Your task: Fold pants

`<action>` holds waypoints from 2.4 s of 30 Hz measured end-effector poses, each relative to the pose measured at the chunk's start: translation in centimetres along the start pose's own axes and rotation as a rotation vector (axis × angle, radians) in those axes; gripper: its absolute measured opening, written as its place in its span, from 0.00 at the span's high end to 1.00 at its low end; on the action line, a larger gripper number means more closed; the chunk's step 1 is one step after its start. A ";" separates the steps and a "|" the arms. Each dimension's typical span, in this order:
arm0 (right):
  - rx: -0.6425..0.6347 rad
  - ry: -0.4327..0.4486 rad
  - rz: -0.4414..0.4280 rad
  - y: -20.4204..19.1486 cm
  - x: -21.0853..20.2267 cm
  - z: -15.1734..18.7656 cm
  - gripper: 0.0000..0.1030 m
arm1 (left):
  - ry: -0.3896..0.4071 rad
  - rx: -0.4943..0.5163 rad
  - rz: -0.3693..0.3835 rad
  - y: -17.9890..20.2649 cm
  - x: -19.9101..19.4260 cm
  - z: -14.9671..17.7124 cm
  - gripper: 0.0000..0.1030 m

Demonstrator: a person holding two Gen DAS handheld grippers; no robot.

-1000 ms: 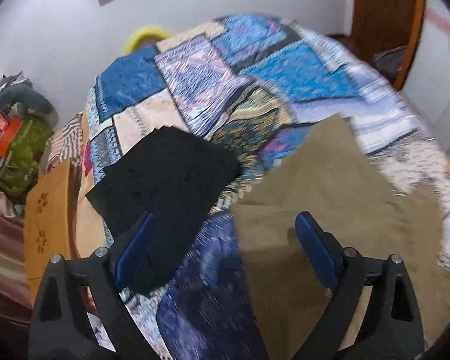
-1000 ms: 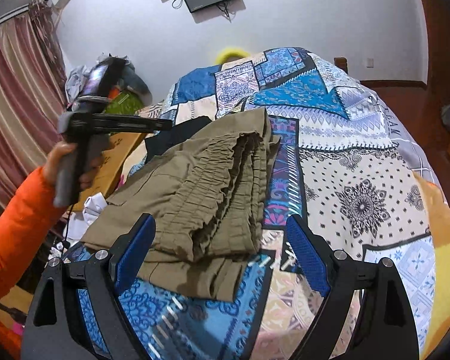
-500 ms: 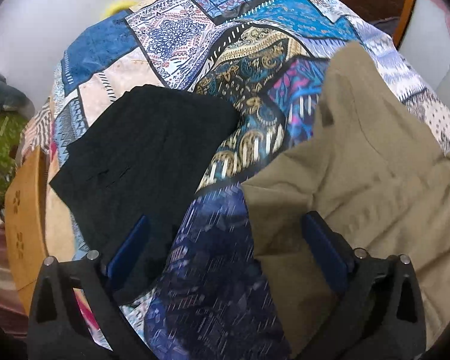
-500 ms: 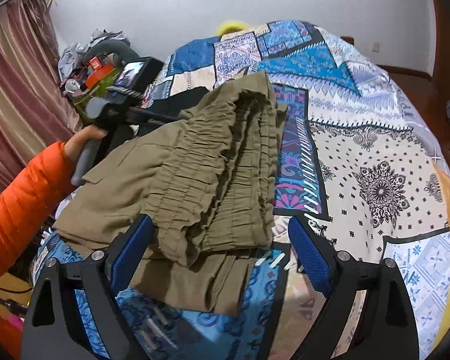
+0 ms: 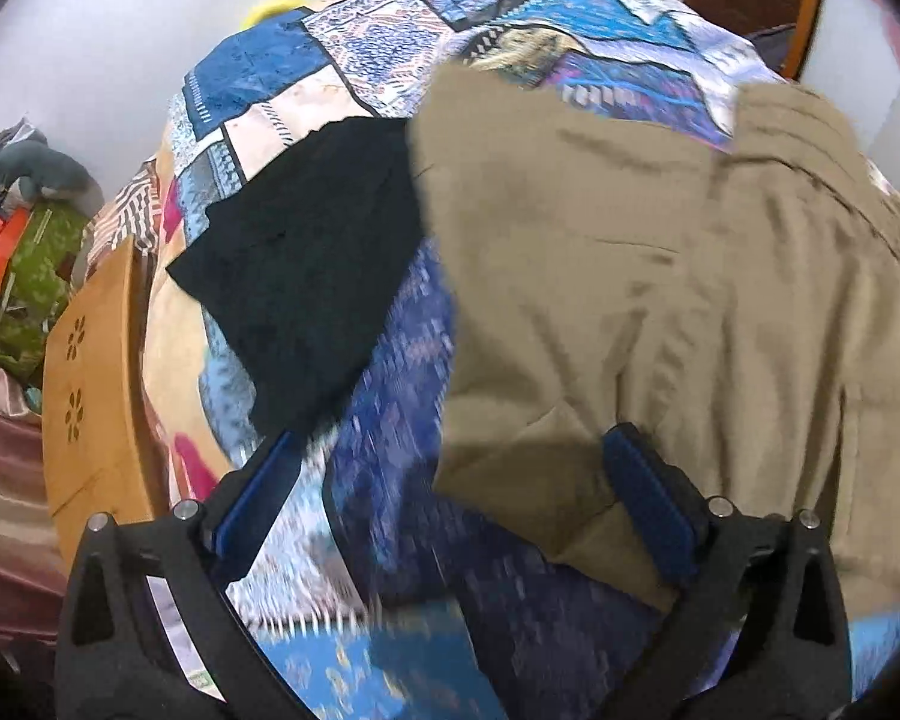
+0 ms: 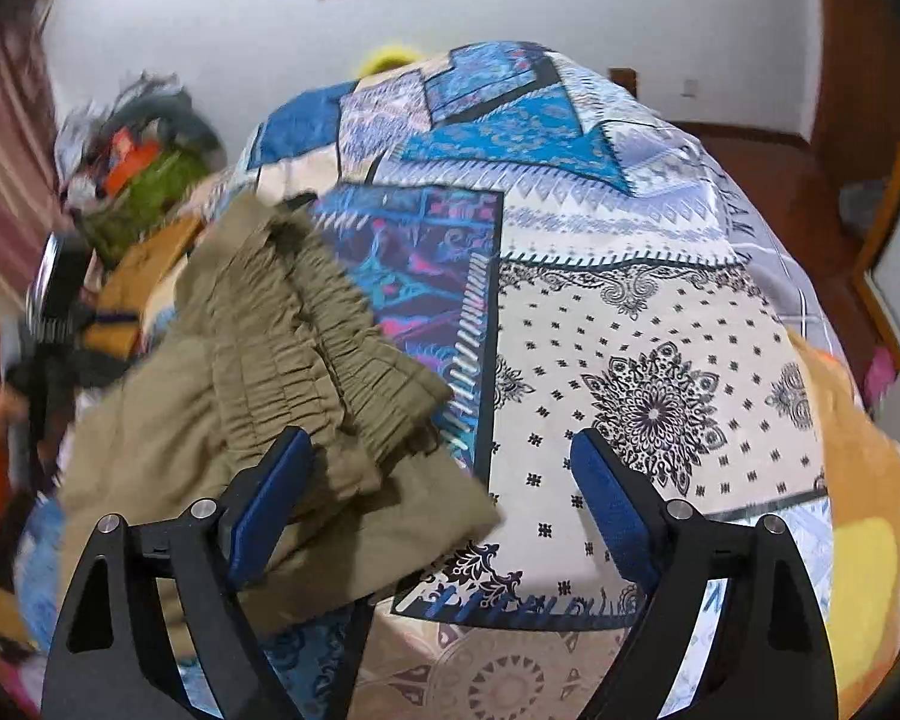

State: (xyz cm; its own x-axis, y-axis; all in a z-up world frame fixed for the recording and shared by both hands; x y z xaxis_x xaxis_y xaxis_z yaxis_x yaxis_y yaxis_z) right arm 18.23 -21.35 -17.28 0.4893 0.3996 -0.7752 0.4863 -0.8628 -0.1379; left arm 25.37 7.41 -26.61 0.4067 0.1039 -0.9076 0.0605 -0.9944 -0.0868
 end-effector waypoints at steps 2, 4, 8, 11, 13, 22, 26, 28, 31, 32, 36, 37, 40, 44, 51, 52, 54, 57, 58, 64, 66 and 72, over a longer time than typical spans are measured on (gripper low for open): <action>-0.006 0.030 -0.008 -0.6 -1.3 0.0 0.16 | -0.014 -0.021 0.036 -0.1 -0.8 1.1 0.01; -0.029 0.049 -0.009 -1.7 -2.1 0.1 0.16 | -0.018 -0.047 0.070 0.0 -1.7 2.0 0.03; -0.085 0.044 0.001 -3.4 -2.1 0.4 0.16 | 0.011 -0.045 0.104 1.4 -3.6 3.7 0.12; -0.073 0.016 -0.025 -3.9 -1.5 0.9 0.16 | 0.032 -0.033 0.106 2.3 -4.7 4.3 0.27; -0.035 0.013 -0.060 -3.7 -1.2 1.4 0.16 | 0.059 0.002 0.073 2.5 -5.0 4.4 0.28; 0.001 -0.012 -0.067 -3.8 -0.9 3.1 0.17 | 0.031 -0.113 0.058 -2.0 -4.1 5.5 0.28; -0.004 -0.011 -0.060 -3.7 -1.1 3.1 0.17 | 0.006 -0.137 0.025 -3.9 -3.5 6.4 0.29; -0.009 -0.011 -0.049 -3.8 -1.2 3.0 0.17 | 0.006 -0.138 0.000 -4.5 -3.5 6.6 0.29; -0.010 -0.018 -0.018 -3.2 -1.6 3.0 0.17 | 0.036 -0.164 0.002 -5.7 -4.3 6.0 0.29; -0.008 -0.018 -0.013 -3.0 -1.8 3.0 0.16 | 0.047 -0.170 0.012 -5.8 -4.7 5.9 0.29; 0.009 -0.002 0.036 -1.7 -2.7 2.5 0.16 | 0.109 -0.180 0.066 -5.7 -6.5 3.9 0.27; 0.018 0.007 0.043 -1.4 -2.9 2.4 0.16 | 0.117 -0.179 0.080 -5.4 -6.7 3.4 0.25; 0.058 0.029 0.030 -0.8 -3.1 1.8 0.16 | 0.120 -0.176 0.115 -4.3 -6.3 1.9 0.24; 0.089 0.020 0.003 -0.4 -2.1 1.3 0.16 | 0.090 -0.172 0.159 -2.8 -4.6 0.8 0.24; 0.113 -0.052 -0.070 -0.1 1.4 1.4 0.16 | -0.006 -0.203 0.235 -1.3 -0.8 -0.3 0.23; 0.131 -0.071 -0.084 0.1 2.1 1.6 0.16 | -0.010 -0.205 0.247 -1.1 -0.6 -0.4 0.23; 0.154 -0.098 -0.121 0.3 3.2 1.8 0.16 | -0.010 -0.207 0.260 -1.0 -0.4 -0.7 0.23; 0.169 -0.107 -0.152 0.4 4.0 1.8 0.14 | -0.015 -0.222 0.286 -0.9 0.0 -1.2 0.23; 0.167 -0.108 -0.160 0.5 4.1 1.7 0.15 | -0.015 -0.223 0.292 -0.9 0.1 -1.2 0.26; 0.154 -0.099 -0.195 0.6 4.4 1.1 0.41 | 0.020 -0.202 0.319 0.3 -0.4 -1.9 0.63; 0.155 -0.095 -0.186 0.6 4.5 0.9 0.56 | 0.036 -0.182 0.283 0.9 -0.6 -2.2 0.75; 0.103 -0.070 -0.172 0.3 4.1 -0.3 0.85 | 0.114 -0.162 0.200 1.2 -2.1 -3.3 0.95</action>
State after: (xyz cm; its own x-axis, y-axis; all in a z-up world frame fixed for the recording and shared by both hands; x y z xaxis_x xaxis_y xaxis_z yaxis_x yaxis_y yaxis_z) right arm 20.61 -19.92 -20.28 0.3521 0.5248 -0.7750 0.4798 -0.8121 -0.3319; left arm 27.58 6.03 -23.43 0.5246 -0.0835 -0.8472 0.1095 -0.9803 0.1644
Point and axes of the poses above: each gripper's, at about its wrist camera, not at the fingertips, and x roughly the way its jaws point, y to its right, z to its underside, the point moved 3 cm from there along x, roughly the way its jaws point, and after that the axes turned 14 degrees about -x, right-handed, at the moved point
